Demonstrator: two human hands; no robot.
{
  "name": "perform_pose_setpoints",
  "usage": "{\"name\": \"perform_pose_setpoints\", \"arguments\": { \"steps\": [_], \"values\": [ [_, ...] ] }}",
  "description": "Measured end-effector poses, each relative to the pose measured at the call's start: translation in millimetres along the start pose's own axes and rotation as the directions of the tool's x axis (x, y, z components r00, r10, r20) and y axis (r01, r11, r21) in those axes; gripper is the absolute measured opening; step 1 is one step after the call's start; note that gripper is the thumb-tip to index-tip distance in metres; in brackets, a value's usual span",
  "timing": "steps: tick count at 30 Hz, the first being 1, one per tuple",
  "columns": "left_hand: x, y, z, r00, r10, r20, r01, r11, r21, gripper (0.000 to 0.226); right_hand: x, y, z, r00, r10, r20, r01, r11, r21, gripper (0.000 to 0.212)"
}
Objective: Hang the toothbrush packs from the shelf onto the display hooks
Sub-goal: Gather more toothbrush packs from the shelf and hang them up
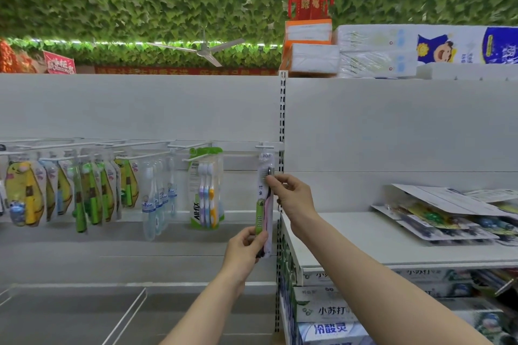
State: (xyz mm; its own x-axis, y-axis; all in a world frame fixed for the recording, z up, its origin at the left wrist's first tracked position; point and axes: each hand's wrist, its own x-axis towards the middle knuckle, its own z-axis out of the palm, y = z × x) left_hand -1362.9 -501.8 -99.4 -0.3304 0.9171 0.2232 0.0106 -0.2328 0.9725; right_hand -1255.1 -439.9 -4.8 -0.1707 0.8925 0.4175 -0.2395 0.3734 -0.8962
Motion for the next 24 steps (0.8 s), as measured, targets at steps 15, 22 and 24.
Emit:
{"name": "perform_pose_setpoints", "arguments": {
  "steps": [15,22,24],
  "values": [
    [102.2,-20.7,5.2,0.994,-0.076,0.079,0.072,0.996,0.056,0.014,80.2,38.0,4.4,0.992,0.091,-0.086,-0.094,0.995,-0.031,0.015],
    [140.4,-31.3,4.0,0.996,-0.072,0.054,0.067,0.994,0.091,0.009,109.7,55.2,4.0,0.992,0.111,-0.054,-0.113,0.993,-0.041,0.018],
    [144.8,-30.7,2.7,0.995,-0.084,0.051,0.078,0.991,0.105,0.011,113.9,57.9,3.6,0.992,0.111,-0.053,-0.114,0.992,-0.051,0.018]
  ]
}}
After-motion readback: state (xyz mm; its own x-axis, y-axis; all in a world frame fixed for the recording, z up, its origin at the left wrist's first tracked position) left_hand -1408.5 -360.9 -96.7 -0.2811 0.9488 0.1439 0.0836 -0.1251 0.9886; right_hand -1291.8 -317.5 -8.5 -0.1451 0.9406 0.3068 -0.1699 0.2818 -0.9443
